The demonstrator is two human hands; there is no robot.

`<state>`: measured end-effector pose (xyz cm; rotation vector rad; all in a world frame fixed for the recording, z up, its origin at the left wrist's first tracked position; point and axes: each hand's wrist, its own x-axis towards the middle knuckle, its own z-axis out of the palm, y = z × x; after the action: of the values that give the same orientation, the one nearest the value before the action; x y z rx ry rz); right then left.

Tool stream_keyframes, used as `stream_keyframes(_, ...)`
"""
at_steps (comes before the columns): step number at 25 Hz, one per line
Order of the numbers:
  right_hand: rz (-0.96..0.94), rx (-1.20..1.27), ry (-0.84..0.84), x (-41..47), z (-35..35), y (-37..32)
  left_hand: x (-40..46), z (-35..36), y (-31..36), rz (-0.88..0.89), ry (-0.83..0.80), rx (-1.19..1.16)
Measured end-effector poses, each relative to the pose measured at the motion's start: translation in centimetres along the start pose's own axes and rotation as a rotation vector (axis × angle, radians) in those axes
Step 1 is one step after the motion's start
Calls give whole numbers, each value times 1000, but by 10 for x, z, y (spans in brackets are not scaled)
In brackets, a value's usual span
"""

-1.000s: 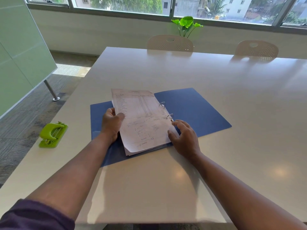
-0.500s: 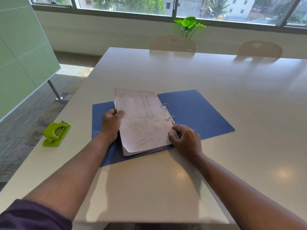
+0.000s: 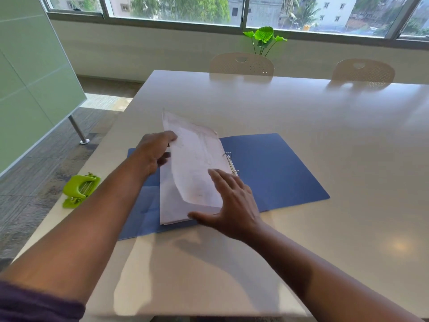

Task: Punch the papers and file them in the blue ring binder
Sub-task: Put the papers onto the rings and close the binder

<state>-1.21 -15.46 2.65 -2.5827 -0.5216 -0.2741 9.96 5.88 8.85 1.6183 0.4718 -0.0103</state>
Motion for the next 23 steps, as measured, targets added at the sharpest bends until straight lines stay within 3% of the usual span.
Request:
stream_keyframes(2,-34,37,28,3,-3,-16,-13,12,15,-23,-116,-126)
stream_keyframes(3,-39,90,123,6,-4,-19,-19,17,21,-20,-200,-192)
stream_keyframes(6,84,312,586,16,-17,-3,-28,26,27,31,-430,-287)
stream_keyframes(7,189,377,676,19,-26,8,-30,27,24,64,-422,-224)
stream_keyframes(10,539,614,788,23,-50,51,-20,18,-6,199,-175,187)
stream_keyframes(13,740,686,920,21,-57,95,-7,3,-45,151,-74,549)
stream_keyframes(17,911,725,889,8,-51,129,-4,-2,-64,53,0,795)
stream_keyframes(23,1066,262,665,0,-34,138,-1,6,-68,73,115,1078)
